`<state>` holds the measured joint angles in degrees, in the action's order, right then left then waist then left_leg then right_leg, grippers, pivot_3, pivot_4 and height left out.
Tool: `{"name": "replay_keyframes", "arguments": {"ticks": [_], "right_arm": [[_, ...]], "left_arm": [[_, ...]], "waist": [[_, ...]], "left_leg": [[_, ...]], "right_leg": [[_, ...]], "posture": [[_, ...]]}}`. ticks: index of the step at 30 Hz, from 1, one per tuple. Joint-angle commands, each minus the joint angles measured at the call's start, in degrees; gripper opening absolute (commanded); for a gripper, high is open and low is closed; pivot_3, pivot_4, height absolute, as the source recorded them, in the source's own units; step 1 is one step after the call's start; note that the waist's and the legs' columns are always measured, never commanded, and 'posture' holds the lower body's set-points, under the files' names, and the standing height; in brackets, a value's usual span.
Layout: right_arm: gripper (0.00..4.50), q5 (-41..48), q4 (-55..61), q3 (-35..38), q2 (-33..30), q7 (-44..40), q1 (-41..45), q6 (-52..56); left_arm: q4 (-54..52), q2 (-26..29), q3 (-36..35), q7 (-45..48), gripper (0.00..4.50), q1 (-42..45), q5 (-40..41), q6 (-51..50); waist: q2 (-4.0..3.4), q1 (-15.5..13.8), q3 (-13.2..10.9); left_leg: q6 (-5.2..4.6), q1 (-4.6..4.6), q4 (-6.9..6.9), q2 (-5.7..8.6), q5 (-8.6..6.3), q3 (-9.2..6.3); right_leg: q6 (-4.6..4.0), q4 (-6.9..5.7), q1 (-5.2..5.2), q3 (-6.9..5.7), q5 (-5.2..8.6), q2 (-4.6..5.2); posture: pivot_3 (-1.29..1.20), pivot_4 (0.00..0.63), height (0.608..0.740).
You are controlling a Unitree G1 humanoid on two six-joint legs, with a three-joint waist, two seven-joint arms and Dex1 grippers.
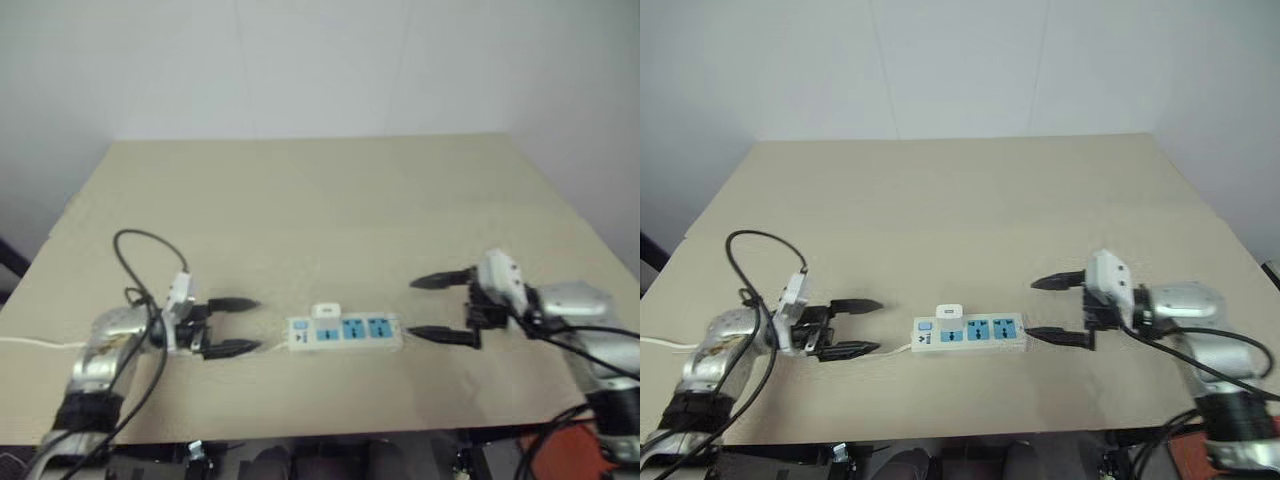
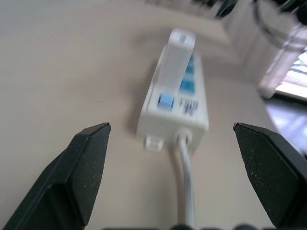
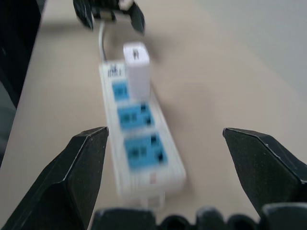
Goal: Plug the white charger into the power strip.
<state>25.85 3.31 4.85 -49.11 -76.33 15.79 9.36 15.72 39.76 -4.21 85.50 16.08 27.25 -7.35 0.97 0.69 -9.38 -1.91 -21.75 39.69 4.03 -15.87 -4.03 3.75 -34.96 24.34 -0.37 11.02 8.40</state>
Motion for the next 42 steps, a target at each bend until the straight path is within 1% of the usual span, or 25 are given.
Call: {"name": "replay_keyframes", "arguments": {"ticks": [1,3,6,16,20,28,36,42], "right_arm": [[4.5,0.01,1.95,6.54,-4.38,-0.61,-3.27,-2.05],[4.5,0.11,2.83,9.07,-6.59,-0.95,-5.88,-2.28],[4.5,0.42,4.56,11.23,-8.34,-0.66,-8.78,-1.73],[4.5,0.39,9.46,14.57,-9.04,2.37,-15.6,-0.46],[4.5,1.61,12.66,16.53,-11.16,2.69,-18.35,4.61],[4.5,2.11,15.58,16.55,-10.45,4.5,-18.77,6.45],[4.5,3.51,18.2,17.97,-9.84,5.24,-18.73,7.4],[4.5,3.88,19.46,16.35,-9.25,6.68,-18.1,8.11]], "left_arm": [[-0.85,4.1,-4.69,0.59,4.47,-2.22,0.57,1.99],[-0.12,5.91,-5.92,1.38,4.47,-3.46,0.48,2.88],[0.18,6.93,-6.76,1.87,4.47,-4.09,0.62,3.26],[-2.7,4.89,-6.26,0.32,4.47,-5.43,0.96,2.16],[-1.19,5.33,-6.59,0.21,4.47,-3.91,0.72,1.85],[-1.59,6.0,-6.17,0.65,4.47,-2.31,0.58,0.6],[-5.06,7.84,-7.81,0.41,4.47,-5.24,1.48,-1.06],[-5.24,8.48,-8.38,0.4,4.47,-5.07,2.21,-1.9]], "waist": [[0.0,-0.02,-0.03],[0.0,-0.03,-0.03],[-0.01,-0.04,-0.04],[0.02,-0.05,-0.05],[0.0,-0.2,-0.06],[0.02,-0.16,-0.07],[0.04,-0.15,-0.08],[0.04,-0.24,-0.08]], "left_leg": [[-0.01,0.0,0.0,0.0,0.0,0.01],[-0.02,0.02,0.0,-0.07,-0.01,0.01],[-0.02,0.04,-0.01,-0.1,-0.01,0.01],[-0.01,0.02,0.0,-0.15,-0.03,0.02],[-0.01,0.03,0.01,-0.16,-0.03,0.02],[-0.02,0.03,0.01,-0.18,-0.04,0.03],[-0.02,0.03,0.01,-0.21,-0.05,0.03],[-0.02,0.03,0.02,-0.21,-0.05,0.03]], "right_leg": [[0.0,0.0,-0.01,0.0,0.0,0.01],[0.01,0.0,-0.03,0.01,0.01,0.02],[0.01,0.0,-0.06,0.01,0.01,0.02],[0.0,0.01,-0.05,0.01,0.01,0.03],[0.0,-0.01,-0.07,0.01,0.01,0.03],[0.01,0.01,-0.08,0.0,0.02,0.02],[0.01,0.01,-0.08,0.0,0.02,0.02],[0.01,0.01,-0.09,-0.01,0.02,0.02]], "posture": [[0.0,0.15,0.74],[0.0,0.15,0.74],[0.0,0.15,0.74],[0.0,0.15,0.74],[0.0,0.15,0.74],[0.0,0.15,0.74],[0.0,0.15,0.74],[0.0,0.15,0.74]]}}
